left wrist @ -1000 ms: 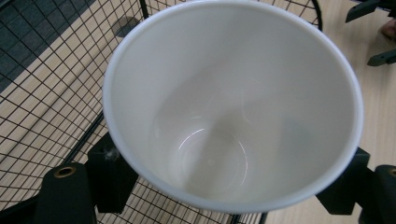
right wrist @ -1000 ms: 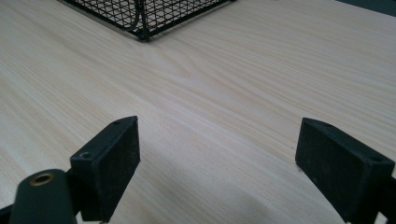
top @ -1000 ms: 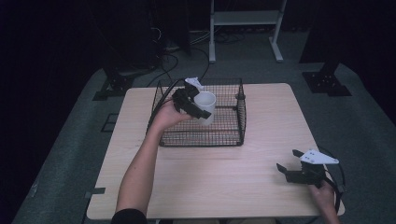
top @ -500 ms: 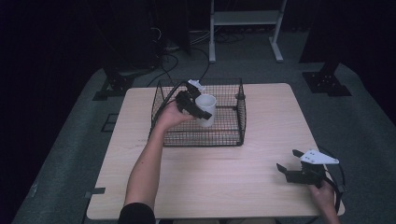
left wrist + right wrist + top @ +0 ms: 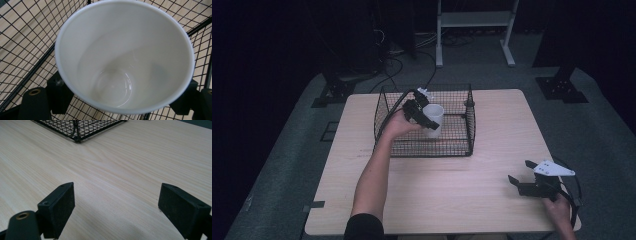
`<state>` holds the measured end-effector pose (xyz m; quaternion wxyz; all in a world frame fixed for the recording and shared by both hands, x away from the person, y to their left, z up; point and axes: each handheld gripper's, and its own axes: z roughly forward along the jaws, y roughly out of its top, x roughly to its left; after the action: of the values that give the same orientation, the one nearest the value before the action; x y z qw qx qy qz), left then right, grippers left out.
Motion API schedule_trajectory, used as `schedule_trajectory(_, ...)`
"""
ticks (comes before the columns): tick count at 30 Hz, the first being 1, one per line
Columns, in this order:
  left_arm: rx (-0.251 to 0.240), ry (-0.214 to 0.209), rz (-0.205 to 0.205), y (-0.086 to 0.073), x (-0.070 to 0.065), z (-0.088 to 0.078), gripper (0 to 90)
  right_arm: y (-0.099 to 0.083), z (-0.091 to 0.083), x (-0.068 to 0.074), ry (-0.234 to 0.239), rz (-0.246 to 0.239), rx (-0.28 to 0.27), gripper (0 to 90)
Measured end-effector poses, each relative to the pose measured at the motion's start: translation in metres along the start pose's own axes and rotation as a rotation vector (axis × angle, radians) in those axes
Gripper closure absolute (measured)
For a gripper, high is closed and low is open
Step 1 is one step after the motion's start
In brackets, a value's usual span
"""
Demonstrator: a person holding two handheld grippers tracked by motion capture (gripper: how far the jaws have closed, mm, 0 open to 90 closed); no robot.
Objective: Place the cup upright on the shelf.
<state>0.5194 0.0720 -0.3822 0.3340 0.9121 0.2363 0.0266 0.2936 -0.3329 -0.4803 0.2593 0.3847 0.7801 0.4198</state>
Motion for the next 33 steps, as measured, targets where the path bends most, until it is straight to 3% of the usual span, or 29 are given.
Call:
schedule_trajectory(23,0.091,-0.011,-0.018,-0.006,0.007,0.026,21.1,0.0,-0.001,0.0,0.003,-0.002,-0.004,13.1)
schedule_trajectory(25,0.079,-0.014,-0.027,-0.007,0.008,0.026,21.1,0.0,0.0,0.0,0.003,-0.002,-0.004,13.1)
schedule_trajectory(33,0.109,-0.011,-0.02,-0.011,0.007,0.024,19.5,0.0,0.0,0.0,0.003,-0.003,-0.003,13.1)
